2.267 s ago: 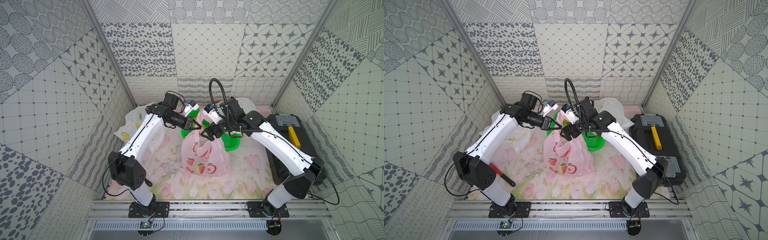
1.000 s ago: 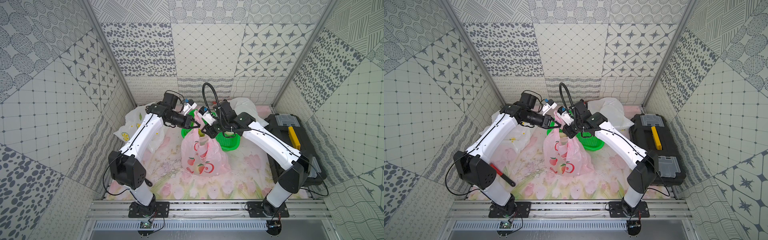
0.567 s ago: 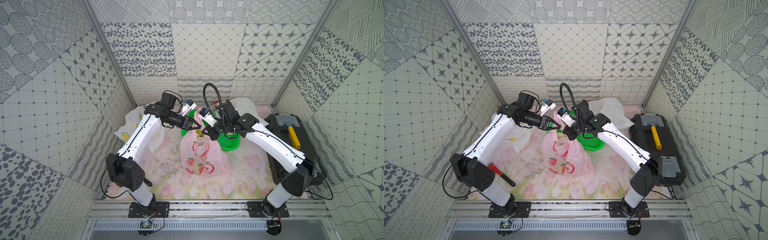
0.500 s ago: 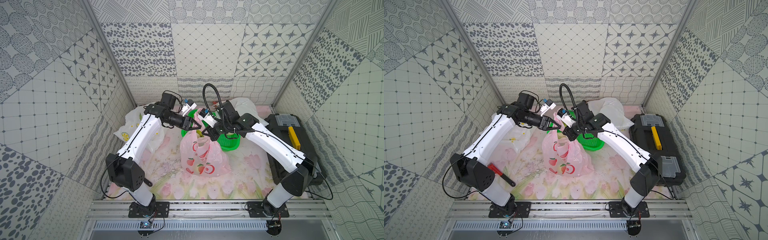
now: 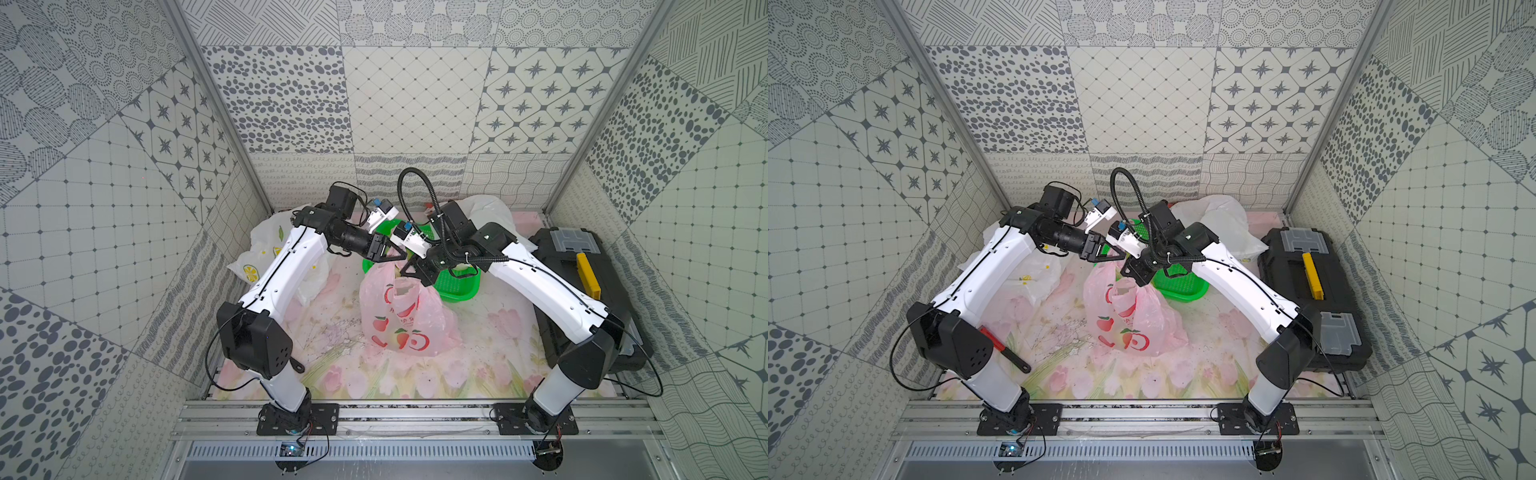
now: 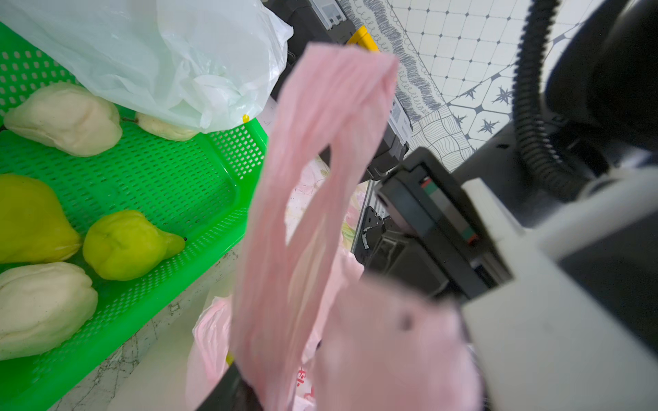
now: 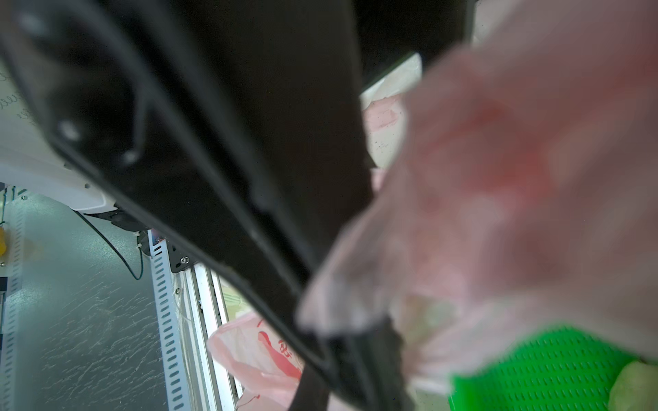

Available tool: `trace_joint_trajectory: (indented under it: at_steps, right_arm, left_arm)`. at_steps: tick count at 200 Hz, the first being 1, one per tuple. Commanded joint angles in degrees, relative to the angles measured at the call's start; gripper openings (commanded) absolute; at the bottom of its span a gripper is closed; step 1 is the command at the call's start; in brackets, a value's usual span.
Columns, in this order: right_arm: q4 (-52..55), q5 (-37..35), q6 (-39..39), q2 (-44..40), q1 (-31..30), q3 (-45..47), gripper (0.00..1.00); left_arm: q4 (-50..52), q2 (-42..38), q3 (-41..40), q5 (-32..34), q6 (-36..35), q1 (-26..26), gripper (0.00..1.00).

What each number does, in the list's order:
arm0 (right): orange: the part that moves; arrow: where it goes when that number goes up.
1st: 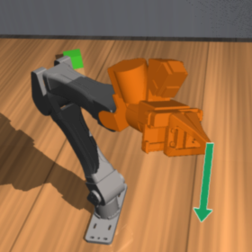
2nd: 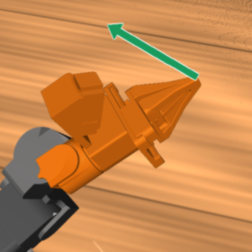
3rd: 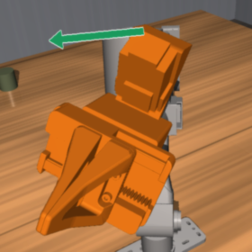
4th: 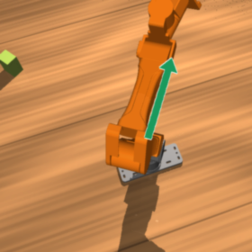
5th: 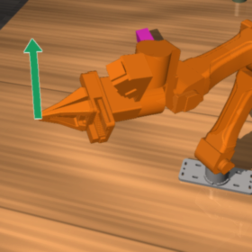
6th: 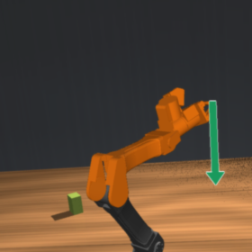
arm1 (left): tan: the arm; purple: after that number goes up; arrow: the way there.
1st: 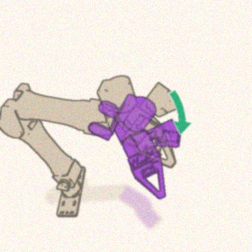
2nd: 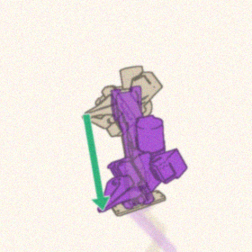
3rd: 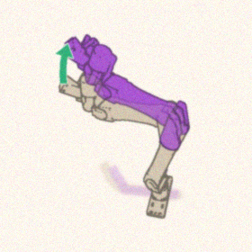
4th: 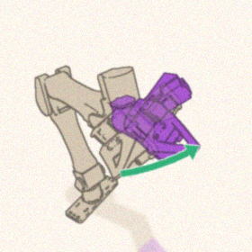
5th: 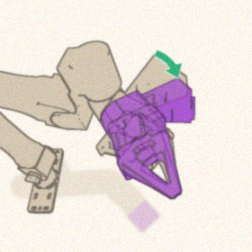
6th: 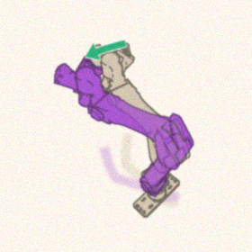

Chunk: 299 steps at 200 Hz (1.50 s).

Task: Place the pears into plastic bags & tie knots
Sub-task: Tie the plastic bag at the center of the board.

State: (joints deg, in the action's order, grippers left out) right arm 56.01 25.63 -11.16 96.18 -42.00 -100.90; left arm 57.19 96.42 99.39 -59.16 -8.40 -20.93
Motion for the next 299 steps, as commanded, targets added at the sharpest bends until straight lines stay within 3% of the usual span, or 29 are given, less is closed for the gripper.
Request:
trace_joint_trajectory:
  at_steps: [1,52,64,80,86,94,117,142,179,235,281,299]
  right_arm:
    - [-0.32,1.35,-0.48,1.29,0.26,-1.82,0.0]
    - [-0.87,3.2,1.05,1.24,1.88,-1.45,0.0]
    - [-1.16,3.54,1.22,1.04,2.0,-1.24,0.0]
    - [-1.58,3.64,1.89,0.53,2.34,-0.89,0.0]
    - [-1.75,3.64,2.52,0.19,2.67,-0.79,0.07]
    - [-2.47,3.85,4.34,-0.68,3.43,-0.34,0.22]
    - [-11.69,8.7,17.8,-6.59,8.72,4.62,0.56]
    - [-20.06,6.59,34.56,-11.15,13.15,8.74,0.68]
    - [-14.52,4.56,40.78,-4.81,13.27,-0.25,0.67]
    - [-7.02,3.55,42.05,6.59,11.84,-15.56,0.59]
    - [-7.99,6.04,43.96,9.82,11.36,-17.99,0.34]
    - [-8.07,7.22,44.27,10.84,10.8,-18.86,0.33]
  left_arm:
    - [-0.26,0.1,0.47,-3.1,-1.87,-1.09,0.43]
    - [-1.44,-0.89,-0.78,-3.98,-2.08,-1.04,0.48]
    - [-1.32,-0.59,-0.52,-3.84,-1.97,-1.04,0.39]
    - [-0.8,0.05,-0.09,-2.15,-1.97,-0.96,0.15]
    - [-0.6,0.37,0.01,-1.63,-1.89,-0.84,0.07]
    - [-0.68,0.54,0.01,-0.72,-1.44,-0.66,0.0]
    - [-1.92,0.69,-0.75,1.89,0.32,0.27,0.0]
    - [-4.18,0.35,-1.82,3.36,1.97,0.8,0.0]
    - [-5.7,0.0,-2.1,1.5,2.28,0.32,0.0]
    - [-3.88,-0.71,-2.62,2.69,0.41,-0.34,0.0]
    - [-3.17,-0.99,-2.28,2.47,-0.71,-0.52,0.0]
    - [-2.8,-0.8,-2.19,2.57,-1.17,-0.51,0.0]
